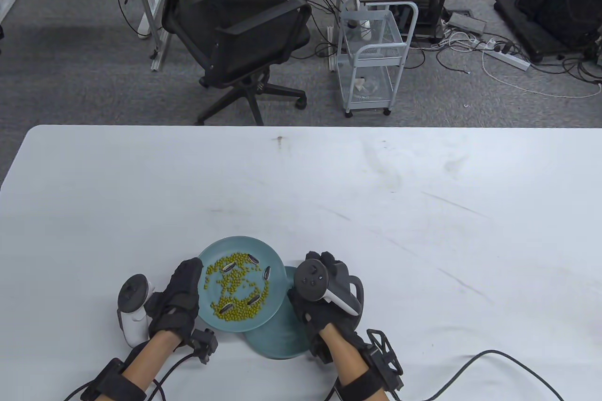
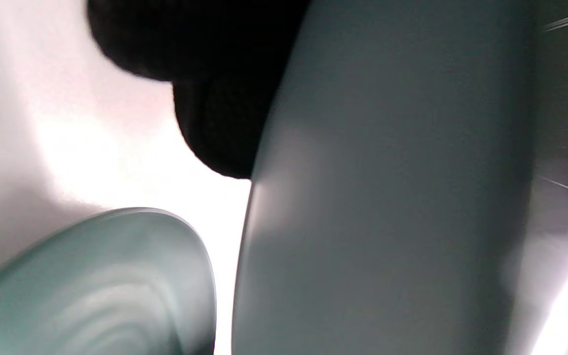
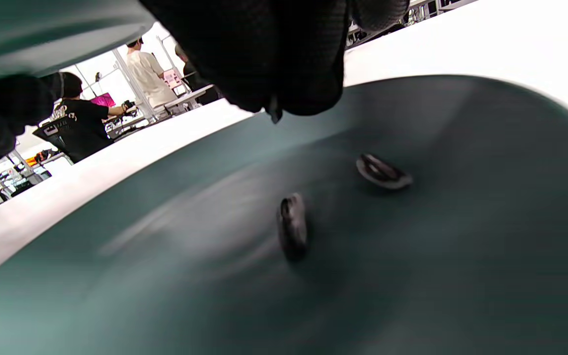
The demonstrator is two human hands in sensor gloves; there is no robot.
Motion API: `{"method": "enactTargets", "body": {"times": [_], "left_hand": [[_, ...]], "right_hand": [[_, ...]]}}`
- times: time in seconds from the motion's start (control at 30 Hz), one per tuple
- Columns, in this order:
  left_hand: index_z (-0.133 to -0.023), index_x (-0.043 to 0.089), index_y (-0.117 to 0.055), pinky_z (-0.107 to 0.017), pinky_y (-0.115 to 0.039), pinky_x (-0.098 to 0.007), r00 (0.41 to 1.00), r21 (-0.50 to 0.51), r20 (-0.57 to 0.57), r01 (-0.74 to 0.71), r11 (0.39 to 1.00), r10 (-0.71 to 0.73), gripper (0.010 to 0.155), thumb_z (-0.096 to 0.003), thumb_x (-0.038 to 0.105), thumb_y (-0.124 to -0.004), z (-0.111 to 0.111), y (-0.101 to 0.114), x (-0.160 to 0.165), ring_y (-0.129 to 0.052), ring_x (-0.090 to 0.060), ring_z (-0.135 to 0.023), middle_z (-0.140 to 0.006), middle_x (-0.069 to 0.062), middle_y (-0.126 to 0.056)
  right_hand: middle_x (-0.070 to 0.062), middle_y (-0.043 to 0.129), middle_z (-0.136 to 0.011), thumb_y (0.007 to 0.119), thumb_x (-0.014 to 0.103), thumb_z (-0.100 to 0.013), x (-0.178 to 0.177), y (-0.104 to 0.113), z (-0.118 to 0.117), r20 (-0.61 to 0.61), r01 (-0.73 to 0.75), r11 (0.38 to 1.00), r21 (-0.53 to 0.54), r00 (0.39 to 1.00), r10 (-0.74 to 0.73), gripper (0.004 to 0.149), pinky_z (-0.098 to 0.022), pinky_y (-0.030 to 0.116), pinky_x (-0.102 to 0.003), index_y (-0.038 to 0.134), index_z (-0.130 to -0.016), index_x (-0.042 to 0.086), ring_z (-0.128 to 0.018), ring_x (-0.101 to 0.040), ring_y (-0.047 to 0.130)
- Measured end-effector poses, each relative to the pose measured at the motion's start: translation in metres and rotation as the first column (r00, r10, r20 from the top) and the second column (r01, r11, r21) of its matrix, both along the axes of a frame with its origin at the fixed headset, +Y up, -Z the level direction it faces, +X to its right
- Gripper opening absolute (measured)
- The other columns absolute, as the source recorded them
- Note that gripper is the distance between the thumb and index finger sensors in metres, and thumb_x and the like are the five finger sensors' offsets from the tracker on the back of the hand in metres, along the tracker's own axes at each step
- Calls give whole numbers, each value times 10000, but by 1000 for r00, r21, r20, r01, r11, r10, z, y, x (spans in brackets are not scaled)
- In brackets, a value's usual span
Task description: Pick sunflower seeds with hand pinch into plate
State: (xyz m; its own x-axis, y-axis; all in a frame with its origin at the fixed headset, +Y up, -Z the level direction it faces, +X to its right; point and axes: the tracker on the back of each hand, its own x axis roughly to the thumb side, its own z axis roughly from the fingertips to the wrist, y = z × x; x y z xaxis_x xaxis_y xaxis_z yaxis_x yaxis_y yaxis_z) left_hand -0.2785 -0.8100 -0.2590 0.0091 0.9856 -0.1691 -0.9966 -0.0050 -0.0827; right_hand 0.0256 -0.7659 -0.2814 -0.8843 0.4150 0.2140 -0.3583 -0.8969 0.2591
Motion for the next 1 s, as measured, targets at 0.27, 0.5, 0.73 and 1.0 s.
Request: {"method": "enactTargets", "body": {"times": [0.27, 0.5, 0.73, 1.0], "left_hand": [[-976, 151, -509, -250, -862, -281, 1000, -2, 8, -5, 1000, 5, 485, -658, 516, -529, 0, 0, 1, -1027, -212, -398, -776, -109, -853], [-977, 151, -508, -251, -862, -281, 1000, -2, 10, -7, 1000, 7, 486, -658, 517, -529, 0, 0, 1, -1027, -212, -398, -777, -108, -852], [-976, 150, -511, -247, -862, -281, 1000, -1, 6, -7, 1000, 7, 486, -657, 516, -531, 1, 0, 1, -1027, -213, -394, -773, -111, -855], [-976, 150, -510, -249, -862, -279, 1000, 1, 14, -9, 1000, 9, 486, -658, 517, -529, 0, 1, 1, -1027, -210, -396, -775, -109, -853]], "right_hand": [[-389, 418, -1094, 890, 225, -556, 1, 0, 0, 8, 3, 1000, -2, 1000, -3, 351, -626, 258, -788, 889, -765, -57, -956, -692, 307], [-389, 418, -1095, 885, 231, -559, 2, -1, 0, 15, 9, 1000, 1, 1000, -9, 354, -625, 261, -789, 888, -769, -54, -955, -694, 308], [-390, 418, -1095, 884, 230, -559, 3, -1, 0, 21, 14, 1000, 2, 1000, -15, 353, -626, 258, -789, 887, -771, -52, -956, -693, 306], [-391, 414, -1096, 885, 225, -558, 8, 0, -1, 45, 31, 1000, 0, 999, -31, 353, -626, 252, -789, 885, -774, -55, -956, -694, 299]]}}
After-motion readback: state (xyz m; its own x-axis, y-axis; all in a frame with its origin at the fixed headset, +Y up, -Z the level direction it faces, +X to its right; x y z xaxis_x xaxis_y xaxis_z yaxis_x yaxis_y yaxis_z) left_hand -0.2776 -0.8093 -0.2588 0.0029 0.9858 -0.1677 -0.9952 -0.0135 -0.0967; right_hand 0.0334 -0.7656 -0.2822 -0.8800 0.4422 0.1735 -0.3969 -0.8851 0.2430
